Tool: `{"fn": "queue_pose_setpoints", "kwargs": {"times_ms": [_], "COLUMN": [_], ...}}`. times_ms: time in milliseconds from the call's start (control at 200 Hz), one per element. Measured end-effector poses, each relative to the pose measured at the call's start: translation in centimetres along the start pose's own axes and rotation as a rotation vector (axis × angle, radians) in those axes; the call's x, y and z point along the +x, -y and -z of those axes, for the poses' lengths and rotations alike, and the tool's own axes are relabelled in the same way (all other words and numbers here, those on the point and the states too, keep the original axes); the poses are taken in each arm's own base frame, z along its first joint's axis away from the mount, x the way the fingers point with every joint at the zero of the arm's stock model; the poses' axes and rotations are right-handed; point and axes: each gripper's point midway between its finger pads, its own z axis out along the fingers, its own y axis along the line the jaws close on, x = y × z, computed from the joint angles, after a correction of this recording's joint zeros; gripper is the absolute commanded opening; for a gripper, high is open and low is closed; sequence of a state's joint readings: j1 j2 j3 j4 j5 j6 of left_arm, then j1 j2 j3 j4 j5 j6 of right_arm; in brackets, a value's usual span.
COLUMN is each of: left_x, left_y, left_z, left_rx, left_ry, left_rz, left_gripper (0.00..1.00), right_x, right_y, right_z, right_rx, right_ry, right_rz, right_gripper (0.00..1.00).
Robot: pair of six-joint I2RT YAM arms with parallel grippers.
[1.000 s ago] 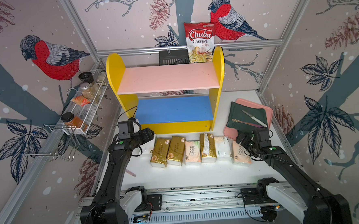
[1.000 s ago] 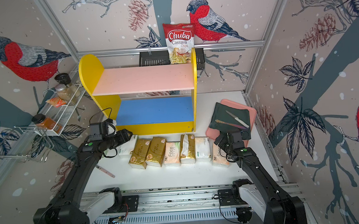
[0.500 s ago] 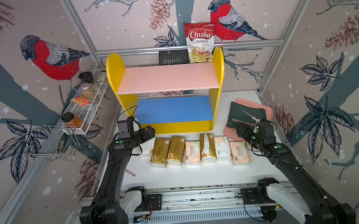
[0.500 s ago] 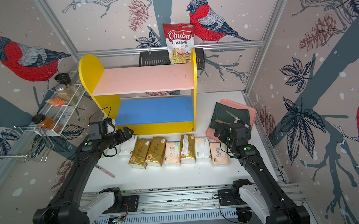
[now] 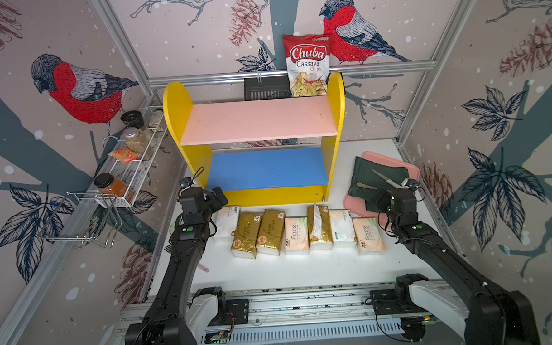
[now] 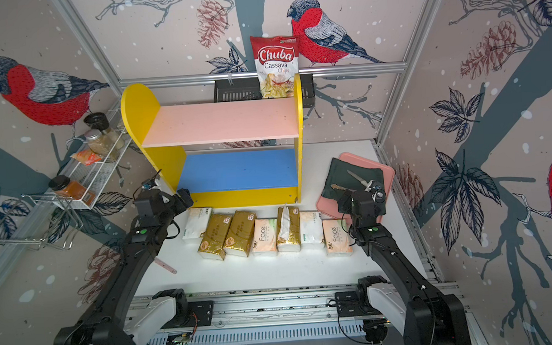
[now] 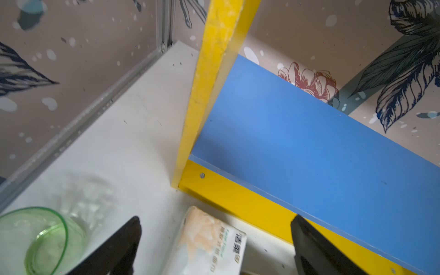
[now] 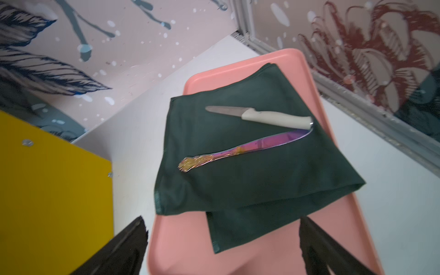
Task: Remove the tissue boxes from the shelf
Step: Reset both arms
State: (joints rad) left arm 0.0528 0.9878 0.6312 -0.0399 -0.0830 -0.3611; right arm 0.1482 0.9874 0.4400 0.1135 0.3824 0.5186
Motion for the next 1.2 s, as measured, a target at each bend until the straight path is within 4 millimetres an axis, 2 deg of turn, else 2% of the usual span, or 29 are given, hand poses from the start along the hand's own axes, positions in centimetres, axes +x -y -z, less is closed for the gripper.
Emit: {"fn": "queue_pose_setpoints", "kwargs": {"times_ms": [130, 225, 315, 380, 420, 535, 635, 670, 740, 820, 945, 1025, 1201], "left_x": [1.9, 5.1, 9.0, 10.4, 10.3, 8.2, 9.7, 9.1, 6.4, 5.7, 4.7, 5.0, 4.9], "left_y": [-0.3, -0.9, -1.8, -1.9, -1.7, -0.4, 0.4, 1.0, 2.0, 1.4, 1.2, 0.7, 0.3], "left_z": [-1.8, -3.1, -3.6, -3.7, -3.7, -3.7, -4.5, -4.4, -4.5, -4.9, -5.2, -5.5, -5.5], "left_rx": [0.011, 0.014, 0.026, 0.035, 0.046, 0.075, 0.100, 0.109, 0.114, 0.067, 0.032, 0.011, -0.011], "left_ry": [0.049, 0.063, 0.071, 0.088, 0.119, 0.255, 0.255, 0.273, 0.356, 0.368, 0.383, 0.365, 0.361], "left_rz": [-0.079, -0.128, -0.193, -0.240, -0.264, -0.318, -0.379, -0.390, -0.384, -0.373, -0.353, -0.349, -0.340], "left_gripper": [0.97, 0.97, 0.97, 0.97, 0.96, 0.98, 0.98, 0.98, 0.98, 0.98, 0.98, 0.98, 0.98], "right_x": [-0.5, 0.2, 1.3, 1.8, 1.7, 0.4, 0.8, 1.5, 1.8, 1.8, -1.4, -1.5, -1.3], "right_y": [2.4, 4.7, 6.3, 6.8, 6.8, 6.4, 5.6, 4.7, 2.4, 2.1, 1.2, 1.5, 0.8], "right_z": [-1.2, -1.9, -2.0, -1.8, -1.6, -1.2, -2.3, -2.6, -2.8, -2.8, -3.1, -3.2, -3.8], "right_rx": [0.102, 0.176, 0.213, 0.213, 0.202, 0.165, 0.135, 0.107, 0.018, 0.013, 0.002, 0.006, -0.015], "right_ry": [0.091, 0.137, 0.171, 0.199, 0.222, 0.325, 0.339, 0.325, 0.344, 0.357, 0.436, 0.424, 0.400], "right_rz": [0.019, 0.024, 0.042, 0.063, 0.068, 0.075, 0.132, 0.177, 0.240, 0.273, 0.230, 0.232, 0.246], "right_gripper": [1.00, 1.00, 1.00, 1.00, 1.00, 1.00, 1.00, 1.00, 1.00, 1.00, 1.00, 1.00, 1.00]}}
